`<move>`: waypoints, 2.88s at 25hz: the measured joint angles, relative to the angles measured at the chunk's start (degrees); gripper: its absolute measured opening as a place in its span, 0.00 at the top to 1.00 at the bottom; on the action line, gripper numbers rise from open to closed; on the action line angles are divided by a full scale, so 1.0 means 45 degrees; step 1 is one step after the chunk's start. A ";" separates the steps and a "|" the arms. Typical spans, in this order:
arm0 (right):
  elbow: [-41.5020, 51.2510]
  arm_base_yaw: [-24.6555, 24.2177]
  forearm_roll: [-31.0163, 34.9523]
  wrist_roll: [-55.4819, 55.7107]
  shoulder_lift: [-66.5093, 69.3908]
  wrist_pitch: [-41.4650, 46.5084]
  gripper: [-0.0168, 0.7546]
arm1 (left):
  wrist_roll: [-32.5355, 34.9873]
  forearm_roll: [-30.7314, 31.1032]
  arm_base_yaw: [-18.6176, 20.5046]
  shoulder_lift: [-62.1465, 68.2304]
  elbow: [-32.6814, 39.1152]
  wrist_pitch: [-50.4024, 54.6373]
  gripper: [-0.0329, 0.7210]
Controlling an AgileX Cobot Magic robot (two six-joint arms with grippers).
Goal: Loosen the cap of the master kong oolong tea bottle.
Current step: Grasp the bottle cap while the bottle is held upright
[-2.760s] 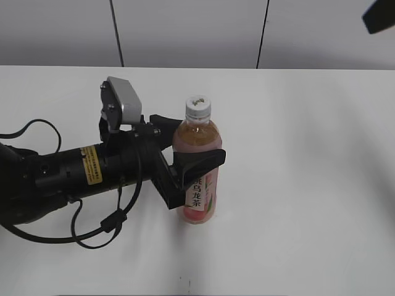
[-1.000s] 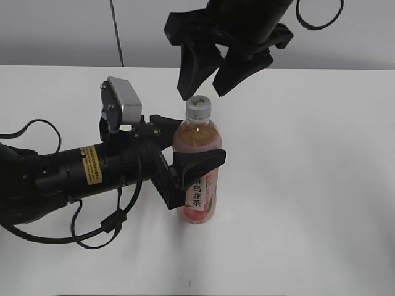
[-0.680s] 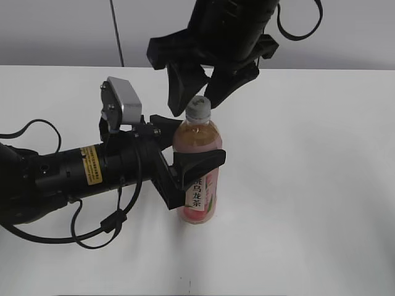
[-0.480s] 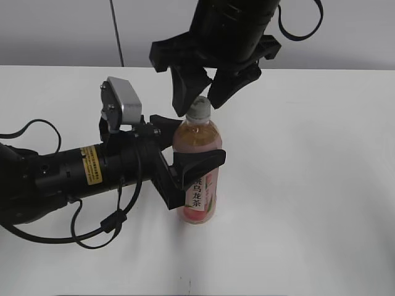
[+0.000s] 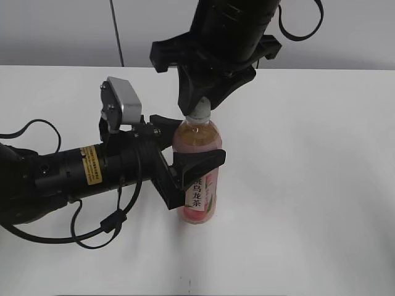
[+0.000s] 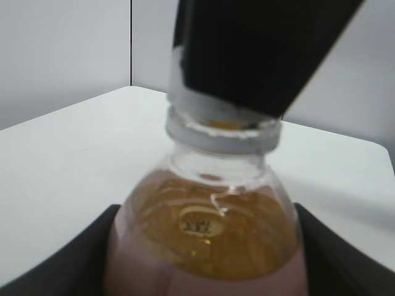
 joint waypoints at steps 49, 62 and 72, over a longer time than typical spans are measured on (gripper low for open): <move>-0.0041 0.0024 -0.0185 -2.4767 0.0000 0.0059 0.62 | 0.0000 0.0101 0.0000 0.0000 0.0000 0.0000 0.34; -0.0041 0.0024 -0.0185 -3.0245 0.0000 0.0059 0.62 | 0.0000 0.0101 0.0000 0.0000 0.0000 0.0010 0.34; -0.0041 0.0024 -0.0005 -2.7005 0.0000 0.0059 0.60 | 0.0000 0.0101 0.0000 0.0000 0.0000 0.0010 0.34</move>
